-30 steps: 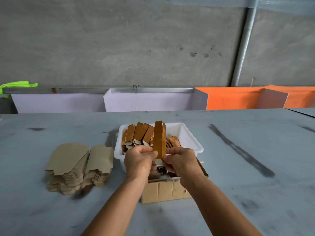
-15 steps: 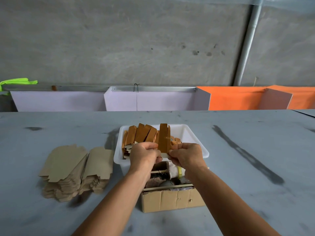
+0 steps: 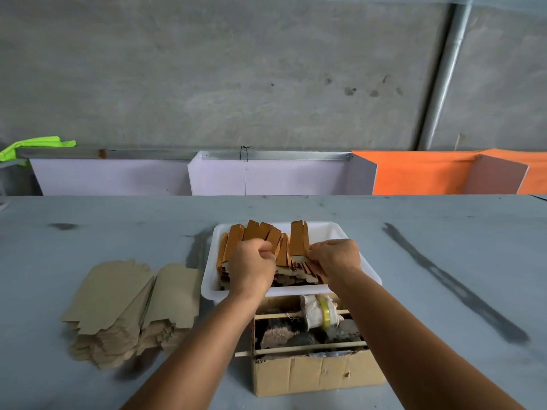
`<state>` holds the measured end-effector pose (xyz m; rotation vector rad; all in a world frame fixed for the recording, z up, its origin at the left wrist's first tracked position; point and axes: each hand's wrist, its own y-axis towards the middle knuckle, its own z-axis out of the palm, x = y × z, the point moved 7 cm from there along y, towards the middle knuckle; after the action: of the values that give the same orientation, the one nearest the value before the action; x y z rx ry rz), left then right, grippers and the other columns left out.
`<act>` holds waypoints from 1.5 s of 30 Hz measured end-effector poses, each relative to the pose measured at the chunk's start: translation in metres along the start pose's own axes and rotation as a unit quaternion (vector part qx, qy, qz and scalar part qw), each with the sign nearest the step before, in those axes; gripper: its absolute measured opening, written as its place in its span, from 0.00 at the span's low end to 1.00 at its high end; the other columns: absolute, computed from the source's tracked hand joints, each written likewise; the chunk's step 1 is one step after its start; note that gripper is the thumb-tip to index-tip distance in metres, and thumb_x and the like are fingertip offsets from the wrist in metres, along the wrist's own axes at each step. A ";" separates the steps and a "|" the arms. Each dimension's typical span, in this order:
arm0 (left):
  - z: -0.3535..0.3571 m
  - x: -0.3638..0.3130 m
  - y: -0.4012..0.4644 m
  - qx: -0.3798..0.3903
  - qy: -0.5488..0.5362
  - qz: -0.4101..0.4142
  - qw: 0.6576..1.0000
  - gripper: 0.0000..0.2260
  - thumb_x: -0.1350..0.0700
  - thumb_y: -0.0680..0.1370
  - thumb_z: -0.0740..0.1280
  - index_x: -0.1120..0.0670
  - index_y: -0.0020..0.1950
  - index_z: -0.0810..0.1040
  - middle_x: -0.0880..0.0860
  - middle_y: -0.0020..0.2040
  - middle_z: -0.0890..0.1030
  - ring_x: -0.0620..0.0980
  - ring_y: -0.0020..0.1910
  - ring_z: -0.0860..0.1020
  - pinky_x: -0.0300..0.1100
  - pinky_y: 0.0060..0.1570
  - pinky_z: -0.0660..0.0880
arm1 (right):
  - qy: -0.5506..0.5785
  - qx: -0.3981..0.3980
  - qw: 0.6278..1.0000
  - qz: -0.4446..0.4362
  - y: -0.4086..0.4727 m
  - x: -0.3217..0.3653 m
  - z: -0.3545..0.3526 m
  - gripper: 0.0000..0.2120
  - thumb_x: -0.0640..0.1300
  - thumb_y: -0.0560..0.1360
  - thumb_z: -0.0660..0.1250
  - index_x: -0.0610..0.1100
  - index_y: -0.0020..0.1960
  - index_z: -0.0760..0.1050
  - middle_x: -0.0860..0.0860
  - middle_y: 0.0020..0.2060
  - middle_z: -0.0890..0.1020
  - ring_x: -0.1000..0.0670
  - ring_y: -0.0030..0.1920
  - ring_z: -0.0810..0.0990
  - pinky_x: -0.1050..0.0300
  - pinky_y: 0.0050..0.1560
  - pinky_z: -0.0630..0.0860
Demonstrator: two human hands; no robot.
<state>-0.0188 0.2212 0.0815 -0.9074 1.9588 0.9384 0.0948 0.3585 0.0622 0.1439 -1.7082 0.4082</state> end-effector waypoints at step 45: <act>0.050 0.013 0.029 0.104 0.429 0.212 0.872 0.13 0.59 0.73 0.72 0.55 0.57 0.79 0.51 0.51 0.75 0.49 0.52 0.72 0.40 0.46 0.70 | -0.437 0.127 0.841 -0.293 0.036 -0.008 0.059 0.14 0.41 0.72 0.71 0.49 0.57 0.80 0.49 0.57 0.79 0.49 0.54 0.77 0.58 0.55 0.74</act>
<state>-0.0322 0.2731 0.0572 -0.8520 3.0497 0.5456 0.0303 0.3703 0.0404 1.1712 -2.3532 0.0846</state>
